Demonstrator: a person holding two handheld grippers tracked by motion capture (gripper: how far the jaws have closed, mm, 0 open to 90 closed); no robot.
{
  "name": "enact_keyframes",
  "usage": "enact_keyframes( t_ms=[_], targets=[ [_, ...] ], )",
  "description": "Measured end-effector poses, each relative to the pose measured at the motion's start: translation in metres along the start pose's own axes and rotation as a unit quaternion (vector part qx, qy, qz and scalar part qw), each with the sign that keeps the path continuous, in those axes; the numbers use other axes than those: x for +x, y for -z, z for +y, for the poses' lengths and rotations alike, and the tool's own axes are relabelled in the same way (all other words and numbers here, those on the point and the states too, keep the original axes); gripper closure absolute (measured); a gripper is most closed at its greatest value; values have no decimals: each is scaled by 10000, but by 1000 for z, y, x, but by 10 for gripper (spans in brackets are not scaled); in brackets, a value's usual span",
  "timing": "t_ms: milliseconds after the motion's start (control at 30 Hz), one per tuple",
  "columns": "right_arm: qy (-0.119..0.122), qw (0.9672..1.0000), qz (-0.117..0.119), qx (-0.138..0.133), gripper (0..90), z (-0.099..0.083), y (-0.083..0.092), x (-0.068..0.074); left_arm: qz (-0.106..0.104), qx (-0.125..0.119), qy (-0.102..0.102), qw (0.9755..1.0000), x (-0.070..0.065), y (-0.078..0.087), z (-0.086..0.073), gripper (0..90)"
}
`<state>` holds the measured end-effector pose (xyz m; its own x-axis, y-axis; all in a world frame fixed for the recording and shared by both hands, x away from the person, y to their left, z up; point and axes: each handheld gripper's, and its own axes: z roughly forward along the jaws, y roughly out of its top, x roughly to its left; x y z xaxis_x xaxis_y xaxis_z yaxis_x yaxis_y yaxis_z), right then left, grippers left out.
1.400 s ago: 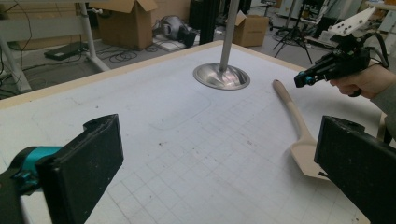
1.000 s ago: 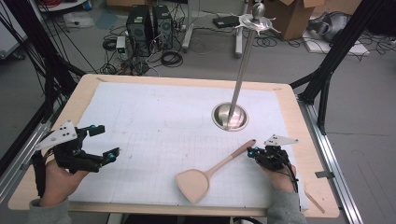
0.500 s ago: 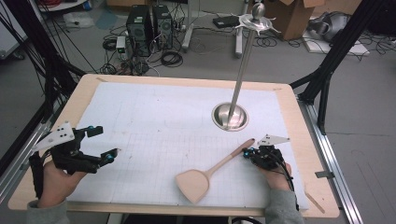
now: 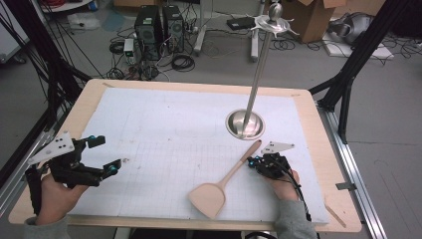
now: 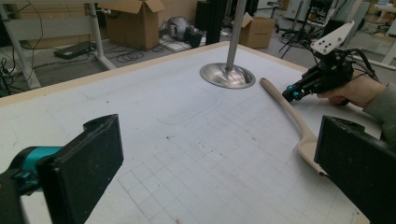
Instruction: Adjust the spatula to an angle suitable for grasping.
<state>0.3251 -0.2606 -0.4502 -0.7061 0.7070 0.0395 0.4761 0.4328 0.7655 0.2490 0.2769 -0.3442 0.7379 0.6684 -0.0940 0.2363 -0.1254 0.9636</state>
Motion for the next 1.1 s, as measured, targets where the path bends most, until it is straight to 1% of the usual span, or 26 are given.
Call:
enact_keyframes(
  t_ms=[167,200,233,300,333,400,467,500,600,667,700,767,833,867,933,967,1100],
  targets=[
    [22,10000,-7,-8,900,1,-1,1,-11,26,-6,10000,-1,-1,0,17],
    [16,10000,-40,-27,900,2,1,1,-6,21,-9,10000,-1,-1,0,17],
    [3,9999,-61,-125,900,3,3,1,-11,7,-10,10000,0,0,0,17],
    [-126,9992,39,-369,900,7,9,2,10,-8,4,10000,1,1,0,17],
    [-83,9989,126,-449,900,10,11,5,16,-15,6,10000,1,1,0,17],
    [77,9983,257,-511,900,18,9,15,25,13,16,10000,1,1,-1,17],
    [205,9977,455,-455,900,27,2,27,30,21,0,10000,0,2,-1,17],
    [316,9973,509,-412,900,30,-3,34,25,28,-11,10000,0,2,-1,17],
    [532,9961,680,-174,900,39,-20,53,49,11,-10,10000,-1,5,-2,17],
    [656,9947,785,-53,900,43,-30,63,74,2,-3,10000,0,8,-2,17],
    [711,9942,802,5,900,44,-34,66,89,-14,7,10000,0,9,-2,17],
    [743,9940,797,52,900,45,-38,70,114,-19,17,9999,1,12,-3,17],
    [659,9943,828,88,900,46,-41,71,139,-25,33,9999,1,13,-4,17],
    [681,9941,836,108,900,46,-42,70,150,-25,39,9999,1,14,-4,17],
    [651,9939,876,166,900,46,-43,70,152,-19,38,9999,1,14,-4,17],
    [642,9936,904,206,900,46,-44,70,154,-22,30,9999,1,13,-4,17],
    [746,9912,1026,373,900,44,-47,73,124,-2,18,9999,1,11,-4,17]
  ],
)
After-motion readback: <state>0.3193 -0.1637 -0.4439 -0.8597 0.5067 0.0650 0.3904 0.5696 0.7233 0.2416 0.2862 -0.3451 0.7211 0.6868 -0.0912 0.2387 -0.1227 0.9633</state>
